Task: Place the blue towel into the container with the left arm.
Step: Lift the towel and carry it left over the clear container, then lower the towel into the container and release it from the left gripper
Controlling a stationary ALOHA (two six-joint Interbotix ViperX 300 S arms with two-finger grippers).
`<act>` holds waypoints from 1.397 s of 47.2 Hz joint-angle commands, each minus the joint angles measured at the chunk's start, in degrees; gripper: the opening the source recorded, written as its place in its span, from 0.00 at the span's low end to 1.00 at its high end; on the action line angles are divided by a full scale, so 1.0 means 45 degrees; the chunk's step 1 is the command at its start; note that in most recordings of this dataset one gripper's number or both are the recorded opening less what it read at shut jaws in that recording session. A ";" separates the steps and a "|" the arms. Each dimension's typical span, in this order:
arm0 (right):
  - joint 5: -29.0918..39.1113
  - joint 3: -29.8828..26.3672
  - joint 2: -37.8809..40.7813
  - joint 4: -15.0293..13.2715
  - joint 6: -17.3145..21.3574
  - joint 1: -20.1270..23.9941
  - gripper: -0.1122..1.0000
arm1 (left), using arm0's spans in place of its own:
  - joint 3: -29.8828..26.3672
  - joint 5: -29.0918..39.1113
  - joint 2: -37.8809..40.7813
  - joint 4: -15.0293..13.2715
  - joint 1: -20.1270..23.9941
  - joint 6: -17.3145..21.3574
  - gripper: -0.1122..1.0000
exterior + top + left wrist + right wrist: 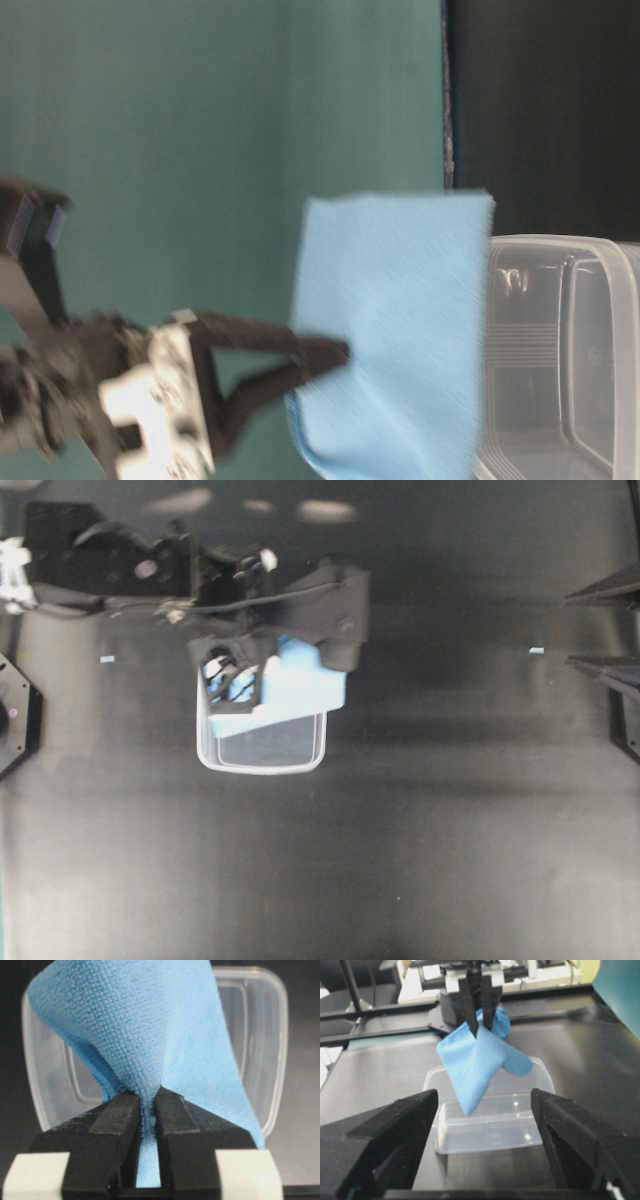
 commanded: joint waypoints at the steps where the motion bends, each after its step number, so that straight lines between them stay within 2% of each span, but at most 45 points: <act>1: -0.0137 -0.0254 0.0098 0.0020 0.0020 -0.0020 0.76 | 0.0605 -0.0527 -0.0605 0.0039 0.0020 0.0000 0.15; 8: -0.0137 -0.0234 0.0098 0.0039 0.0000 -0.0020 0.76 | 0.1211 -0.1289 -0.0684 0.0039 0.0000 0.0000 0.15; 31: -0.0156 -0.0215 0.0156 0.0039 0.0020 -0.0020 0.76 | 0.2285 -0.2441 -0.0449 0.0039 0.0371 0.0039 0.15; 39: -0.0156 -0.0215 0.0156 0.0039 0.0020 -0.0020 0.76 | 0.2441 -0.3125 -0.0449 0.0039 0.0449 0.0508 0.16; 42: -0.0156 -0.0195 0.0156 0.0039 0.0020 -0.0020 0.76 | 0.2480 -0.3086 -0.0391 0.0039 0.0469 0.0625 0.25; 50: -0.0156 -0.0098 0.0176 0.0039 0.0020 -0.0020 0.76 | 0.2227 -0.2715 -0.0234 0.0039 0.0469 0.0586 0.70; 54: -0.0156 -0.0078 0.0176 0.0039 0.0020 -0.0020 0.76 | 0.2031 -0.2695 -0.0234 0.0039 0.0449 0.0469 0.87; 57: -0.0156 -0.0078 0.0156 0.0039 0.0020 -0.0020 0.76 | 0.1914 -0.2637 -0.0273 0.0039 0.0430 0.0469 0.91; 62: -0.0156 -0.0078 0.0156 0.0039 0.0020 -0.0020 0.76 | 0.1797 -0.2676 -0.0820 0.0039 0.0391 0.0449 0.85; 66: -0.0156 -0.0078 0.0156 0.0039 0.0020 -0.0020 0.76 | 0.1797 -0.2793 -0.1523 0.0039 0.0312 0.0449 0.85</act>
